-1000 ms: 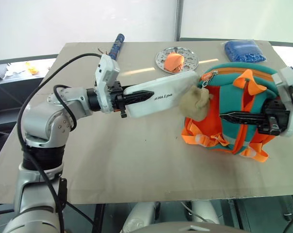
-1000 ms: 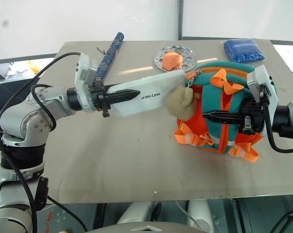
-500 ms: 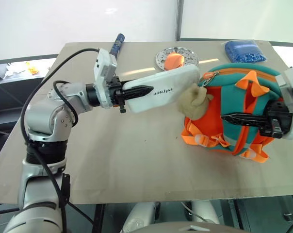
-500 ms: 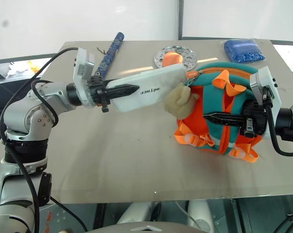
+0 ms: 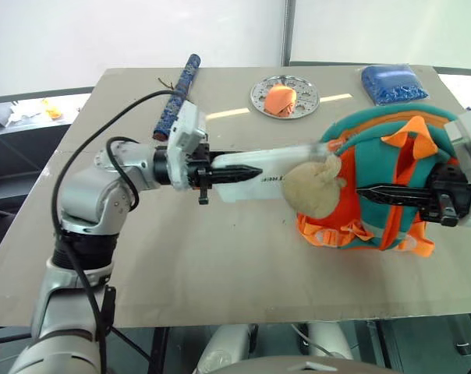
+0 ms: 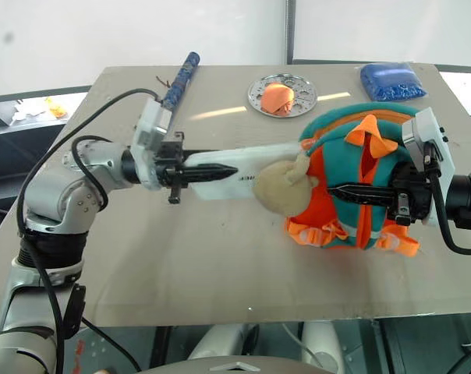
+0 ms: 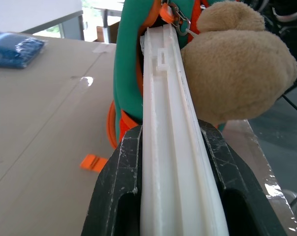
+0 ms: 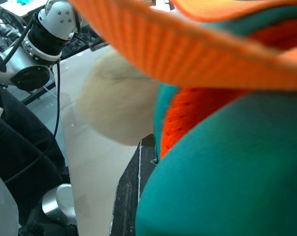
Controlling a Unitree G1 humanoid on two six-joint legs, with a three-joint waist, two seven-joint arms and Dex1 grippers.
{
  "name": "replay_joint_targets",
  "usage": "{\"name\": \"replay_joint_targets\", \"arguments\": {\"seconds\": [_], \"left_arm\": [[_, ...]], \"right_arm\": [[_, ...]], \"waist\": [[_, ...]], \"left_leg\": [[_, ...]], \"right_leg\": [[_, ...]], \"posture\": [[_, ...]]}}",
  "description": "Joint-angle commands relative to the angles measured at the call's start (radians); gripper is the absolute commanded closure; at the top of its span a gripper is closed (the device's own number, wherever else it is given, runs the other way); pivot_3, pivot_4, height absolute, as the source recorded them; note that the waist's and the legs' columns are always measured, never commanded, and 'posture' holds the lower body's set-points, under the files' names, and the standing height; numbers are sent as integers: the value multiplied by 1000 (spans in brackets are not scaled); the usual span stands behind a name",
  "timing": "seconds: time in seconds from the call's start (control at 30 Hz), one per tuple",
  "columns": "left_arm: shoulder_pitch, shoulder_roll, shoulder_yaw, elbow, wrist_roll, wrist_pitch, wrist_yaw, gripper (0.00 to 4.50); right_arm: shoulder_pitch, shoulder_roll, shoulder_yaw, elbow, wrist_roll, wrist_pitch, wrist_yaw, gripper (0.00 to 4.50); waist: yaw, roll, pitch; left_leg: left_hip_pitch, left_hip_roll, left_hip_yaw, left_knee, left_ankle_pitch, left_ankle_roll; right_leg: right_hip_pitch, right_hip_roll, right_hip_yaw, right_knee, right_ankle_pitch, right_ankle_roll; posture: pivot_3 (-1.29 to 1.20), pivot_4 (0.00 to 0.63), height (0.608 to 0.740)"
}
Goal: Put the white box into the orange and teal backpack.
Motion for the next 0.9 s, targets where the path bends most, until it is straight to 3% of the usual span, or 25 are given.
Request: {"name": "replay_joint_targets", "arguments": {"seconds": [0.03,0.33,0.47,0.63,0.73,0.8,0.83,0.9], "left_arm": [[-33,-35,-66,-36,39,-66,-51,3766],[-139,-289,-243,39,191,-41,109,3766],[-215,-477,-307,120,257,41,270,3766],[-289,-576,-326,225,272,77,269,3766],[-309,-605,-388,353,361,-27,250,3766],[-297,-615,-385,387,361,-63,214,2751],[-288,-611,-357,377,337,-47,199,2610],[-276,-575,-302,338,305,-16,184,1668]], "right_arm": [[-6,-15,-54,-35,34,-29,-9,4457],[-54,4,22,-91,65,-45,-56,4457],[-80,37,60,-124,102,-54,-121,4457],[-100,65,95,-134,128,-66,-173,4457],[-100,86,103,-135,131,-77,-203,4457],[-81,95,84,-139,120,-86,-241,4500],[-70,98,71,-140,112,-87,-263,4500],[-48,94,50,-141,103,-89,-283,4500]], "waist": [[2,0,0],[3,0,0],[11,-1,0],[14,-1,0],[20,0,0],[27,-1,-1],[28,-1,-1],[26,-1,0]], "left_leg": [[0,0,0,0,0,0],[0,0,0,1,0,0],[0,-1,0,2,0,0],[-1,-1,0,3,0,0],[-1,-1,0,4,0,0],[0,-1,1,4,0,0],[0,-1,0,4,0,0],[-1,-1,0,5,0,0]], "right_leg": [[0,0,0,0,0,0],[1,-1,0,0,0,0],[2,-1,0,0,0,0],[1,0,0,0,1,1],[1,0,0,1,1,1],[2,0,0,1,1,1],[2,0,0,1,1,1],[2,-1,0,1,1,1]], "posture": [[0,150,731],[0,150,731],[0,150,731],[0,150,731],[0,150,731],[0,150,731],[0,150,731],[0,150,731]]}}
